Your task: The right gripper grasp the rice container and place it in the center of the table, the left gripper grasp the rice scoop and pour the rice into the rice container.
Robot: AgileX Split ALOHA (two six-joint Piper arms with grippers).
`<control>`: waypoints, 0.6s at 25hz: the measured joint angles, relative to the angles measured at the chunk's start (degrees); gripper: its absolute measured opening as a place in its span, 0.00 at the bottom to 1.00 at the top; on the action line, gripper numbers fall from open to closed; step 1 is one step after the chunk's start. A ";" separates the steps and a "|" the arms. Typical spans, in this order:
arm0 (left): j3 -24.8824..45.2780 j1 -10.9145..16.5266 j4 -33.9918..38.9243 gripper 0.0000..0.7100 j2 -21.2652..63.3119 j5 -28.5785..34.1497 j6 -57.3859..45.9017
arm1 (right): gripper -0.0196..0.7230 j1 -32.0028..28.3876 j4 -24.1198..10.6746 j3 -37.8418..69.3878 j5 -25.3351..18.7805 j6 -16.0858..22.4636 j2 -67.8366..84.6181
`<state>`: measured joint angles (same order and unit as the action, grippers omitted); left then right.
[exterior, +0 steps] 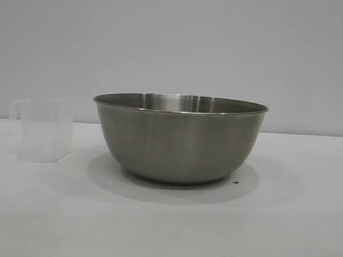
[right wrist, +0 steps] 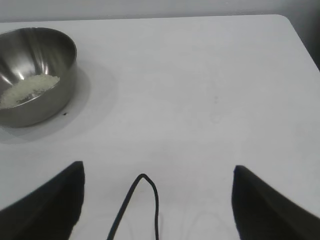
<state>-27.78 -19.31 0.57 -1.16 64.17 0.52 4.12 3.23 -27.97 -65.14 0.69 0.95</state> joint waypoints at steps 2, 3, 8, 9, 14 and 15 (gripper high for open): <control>0.00 2.33 0.00 0.65 0.00 0.00 0.00 | 0.78 0.00 0.00 0.00 0.00 0.00 0.00; 0.00 4.07 0.00 0.65 0.00 0.00 0.00 | 0.78 0.00 0.00 0.00 0.00 0.00 0.00; 0.00 13.38 0.00 0.65 0.00 0.00 0.07 | 0.78 0.00 0.00 0.00 0.00 0.00 0.00; 0.00 15.34 0.00 0.65 0.00 0.00 0.07 | 0.78 0.00 0.00 0.00 0.00 0.00 0.00; 0.09 21.87 0.00 0.65 1.42 0.00 0.07 | 0.78 0.00 0.00 0.00 -0.09 0.00 0.00; 0.09 22.23 0.00 0.65 1.85 0.00 0.07 | 0.78 0.00 0.00 0.00 -0.09 0.00 0.00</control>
<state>-27.69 2.92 0.57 0.68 64.17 0.59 4.12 3.23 -27.97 -65.22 0.69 0.95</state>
